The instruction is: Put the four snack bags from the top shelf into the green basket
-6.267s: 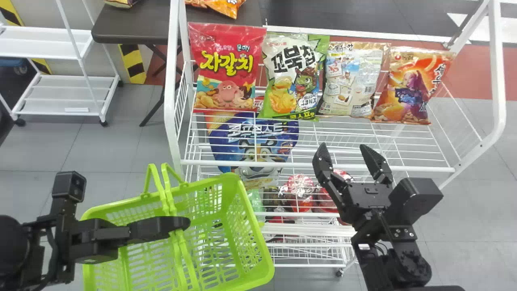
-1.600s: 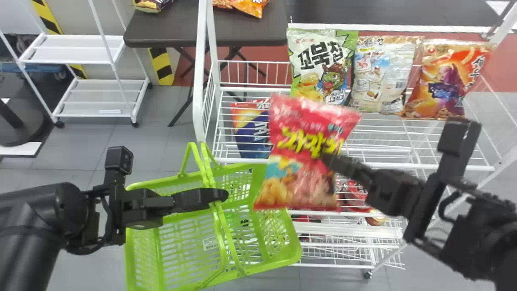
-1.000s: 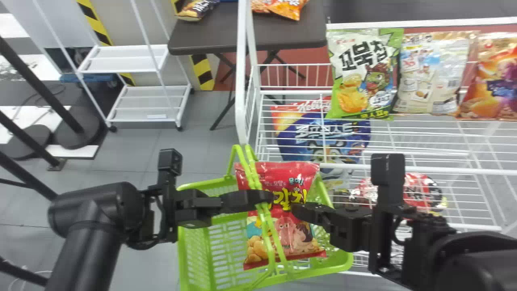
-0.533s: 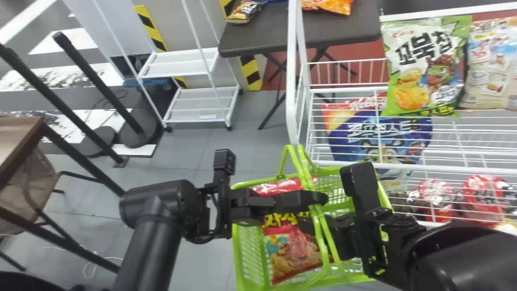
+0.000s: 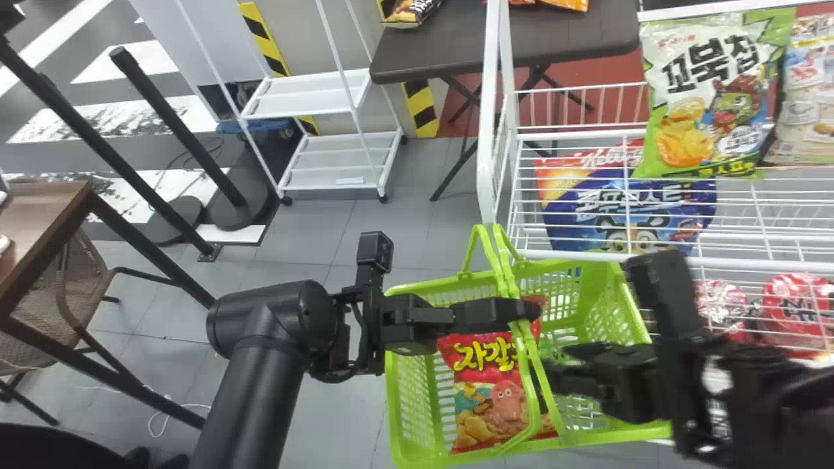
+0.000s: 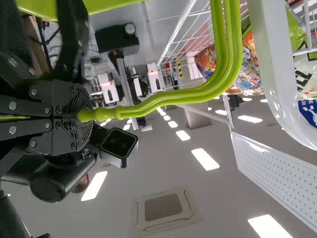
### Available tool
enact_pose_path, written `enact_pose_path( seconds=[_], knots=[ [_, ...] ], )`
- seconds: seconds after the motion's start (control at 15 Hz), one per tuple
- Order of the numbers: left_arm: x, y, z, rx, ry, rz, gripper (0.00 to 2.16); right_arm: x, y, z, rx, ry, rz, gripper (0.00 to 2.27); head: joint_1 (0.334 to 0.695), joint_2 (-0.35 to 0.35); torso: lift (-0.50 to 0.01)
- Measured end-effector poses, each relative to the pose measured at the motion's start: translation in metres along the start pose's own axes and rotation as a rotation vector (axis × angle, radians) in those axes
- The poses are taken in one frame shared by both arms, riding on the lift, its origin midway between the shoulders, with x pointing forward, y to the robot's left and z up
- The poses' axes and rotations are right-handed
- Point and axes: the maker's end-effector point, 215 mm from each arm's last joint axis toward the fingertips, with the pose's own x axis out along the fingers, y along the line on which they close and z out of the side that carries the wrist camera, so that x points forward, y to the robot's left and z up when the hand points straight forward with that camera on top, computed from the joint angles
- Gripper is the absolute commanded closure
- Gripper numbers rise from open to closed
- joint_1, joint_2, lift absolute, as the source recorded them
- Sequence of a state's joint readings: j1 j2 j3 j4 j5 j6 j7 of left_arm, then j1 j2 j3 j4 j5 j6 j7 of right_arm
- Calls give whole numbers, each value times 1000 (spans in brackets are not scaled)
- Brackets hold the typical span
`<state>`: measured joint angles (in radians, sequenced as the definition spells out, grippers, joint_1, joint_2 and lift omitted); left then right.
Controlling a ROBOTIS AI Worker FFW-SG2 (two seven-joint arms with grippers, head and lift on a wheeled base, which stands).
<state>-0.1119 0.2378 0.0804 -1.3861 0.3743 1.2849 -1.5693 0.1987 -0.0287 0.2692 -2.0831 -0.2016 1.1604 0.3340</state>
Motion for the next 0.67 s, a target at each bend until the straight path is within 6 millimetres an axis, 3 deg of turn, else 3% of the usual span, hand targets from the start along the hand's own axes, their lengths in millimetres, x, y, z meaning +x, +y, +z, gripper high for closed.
enact_pose_path(
  seconds=[0.07,0.2,0.27,0.33,0.47,0.67],
  knots=[
    [0,0,0,-1,1,0,2148,-18,-21,20,8,-64,-42,66,695,191,0],
    [1,0,-1,-3,4,0,2145,-56,-74,79,-8,-242,-150,66,695,103,0],
    [2,1,-2,-5,7,-1,2145,-73,-102,110,-28,-333,-206,66,695,26,0],
    [3,1,-3,-6,9,-1,2145,-85,-128,142,-52,-419,-252,66,695,2,0],
    [4,1,-5,-10,15,-1,2145,-95,-164,188,-84,-538,-309,66,695,-33,0],
    [6,2,-8,-18,21,-1,2145,-79,-207,230,-100,-604,-371,66,695,-63,0]
  ],
)
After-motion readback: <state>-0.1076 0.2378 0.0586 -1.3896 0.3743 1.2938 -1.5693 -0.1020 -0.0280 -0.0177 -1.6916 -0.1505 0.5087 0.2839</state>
